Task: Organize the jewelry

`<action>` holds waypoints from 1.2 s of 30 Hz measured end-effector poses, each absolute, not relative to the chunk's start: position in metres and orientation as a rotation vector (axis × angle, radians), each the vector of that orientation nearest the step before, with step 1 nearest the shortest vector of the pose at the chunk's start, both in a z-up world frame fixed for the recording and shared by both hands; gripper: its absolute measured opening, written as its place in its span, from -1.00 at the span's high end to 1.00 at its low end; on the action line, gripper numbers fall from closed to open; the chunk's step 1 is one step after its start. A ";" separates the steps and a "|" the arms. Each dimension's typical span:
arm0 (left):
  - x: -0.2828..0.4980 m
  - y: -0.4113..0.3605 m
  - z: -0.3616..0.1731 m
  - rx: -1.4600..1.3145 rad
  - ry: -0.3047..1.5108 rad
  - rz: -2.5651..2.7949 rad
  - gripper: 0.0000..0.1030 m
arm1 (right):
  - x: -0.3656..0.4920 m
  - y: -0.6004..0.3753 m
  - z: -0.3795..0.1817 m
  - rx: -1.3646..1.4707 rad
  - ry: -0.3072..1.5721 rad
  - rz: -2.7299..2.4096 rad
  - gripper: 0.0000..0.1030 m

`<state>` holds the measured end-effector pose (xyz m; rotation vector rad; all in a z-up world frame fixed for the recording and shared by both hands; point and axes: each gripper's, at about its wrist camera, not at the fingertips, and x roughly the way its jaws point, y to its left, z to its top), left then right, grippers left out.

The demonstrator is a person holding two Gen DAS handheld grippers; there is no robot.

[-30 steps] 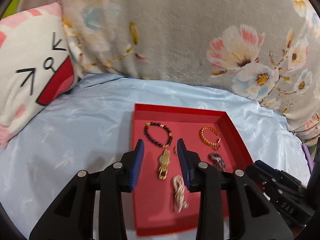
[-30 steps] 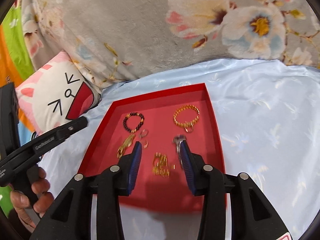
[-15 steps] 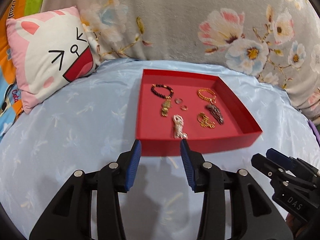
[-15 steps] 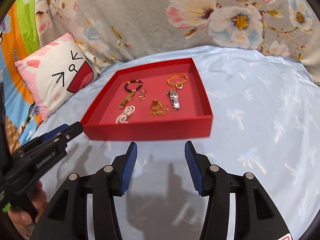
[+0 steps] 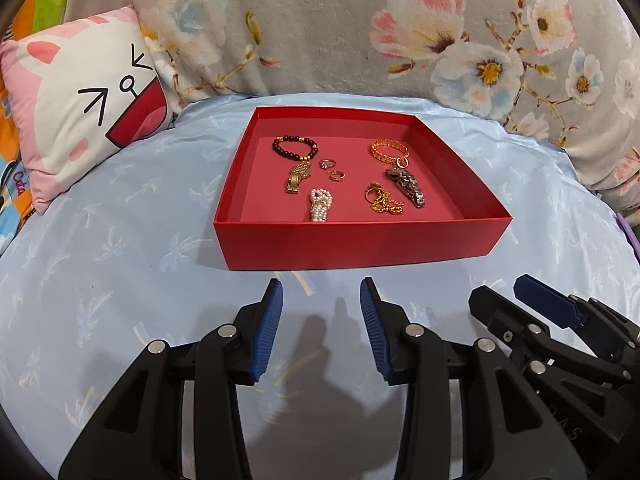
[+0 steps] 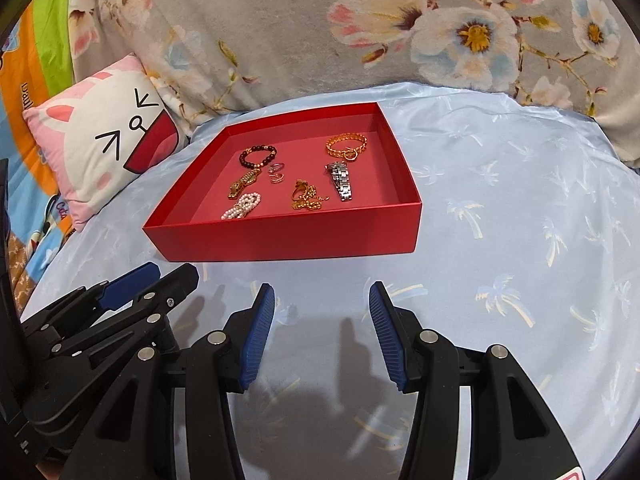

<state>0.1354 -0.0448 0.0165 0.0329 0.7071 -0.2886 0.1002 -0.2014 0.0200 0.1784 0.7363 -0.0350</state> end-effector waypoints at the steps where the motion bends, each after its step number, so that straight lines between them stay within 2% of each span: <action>1: 0.135 -0.046 0.016 0.040 0.703 -0.282 0.21 | 0.100 -0.201 0.019 0.178 0.737 -0.037 0.04; 3: 0.134 -0.048 0.014 0.054 0.693 -0.255 0.11 | 0.101 -0.201 0.016 0.170 0.738 -0.053 0.04; 6: 0.135 -0.046 0.012 0.042 0.692 -0.230 -0.15 | 0.100 -0.204 0.012 0.172 0.743 -0.069 0.01; 9: 0.134 -0.042 0.013 0.029 0.683 -0.211 -0.33 | 0.097 -0.209 0.010 0.189 0.737 -0.086 -0.11; 11: 0.134 -0.041 0.013 0.026 0.682 -0.193 -0.51 | 0.096 -0.211 0.010 0.201 0.732 -0.090 -0.17; 16: 0.133 -0.033 0.014 0.001 0.678 -0.142 -0.77 | 0.090 -0.213 0.012 0.192 0.704 -0.132 -0.40; 20: 0.131 -0.029 0.012 -0.016 0.686 -0.125 -0.84 | 0.083 -0.212 0.016 0.174 0.674 -0.157 -0.59; 23: 0.129 -0.028 0.012 -0.019 0.690 -0.110 -0.84 | 0.079 -0.210 0.017 0.164 0.667 -0.169 -0.65; 36: 0.127 -0.036 0.011 0.037 0.694 -0.077 -0.84 | 0.075 -0.218 0.011 0.219 0.699 -0.198 -0.66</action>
